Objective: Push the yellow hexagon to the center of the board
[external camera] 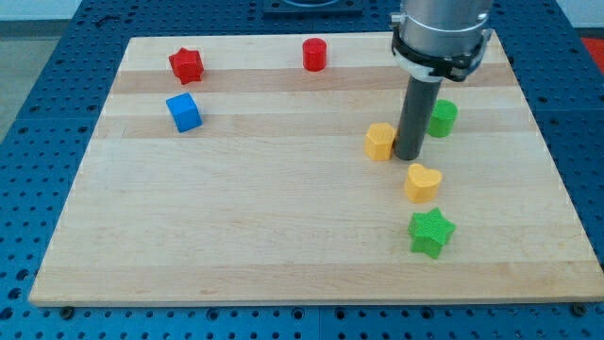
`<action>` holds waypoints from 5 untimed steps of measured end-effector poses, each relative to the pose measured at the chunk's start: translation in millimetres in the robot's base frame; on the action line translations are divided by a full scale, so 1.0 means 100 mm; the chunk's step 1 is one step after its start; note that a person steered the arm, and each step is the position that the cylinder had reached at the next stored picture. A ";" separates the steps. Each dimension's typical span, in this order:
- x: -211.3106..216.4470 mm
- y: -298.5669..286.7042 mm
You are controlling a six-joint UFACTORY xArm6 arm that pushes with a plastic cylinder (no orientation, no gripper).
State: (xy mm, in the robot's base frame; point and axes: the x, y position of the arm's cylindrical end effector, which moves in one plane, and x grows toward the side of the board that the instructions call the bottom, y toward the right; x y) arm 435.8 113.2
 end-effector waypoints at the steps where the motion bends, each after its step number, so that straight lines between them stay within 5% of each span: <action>1: -0.01 0.00; 5: -0.23 -0.29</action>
State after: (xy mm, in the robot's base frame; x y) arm 412.9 84.2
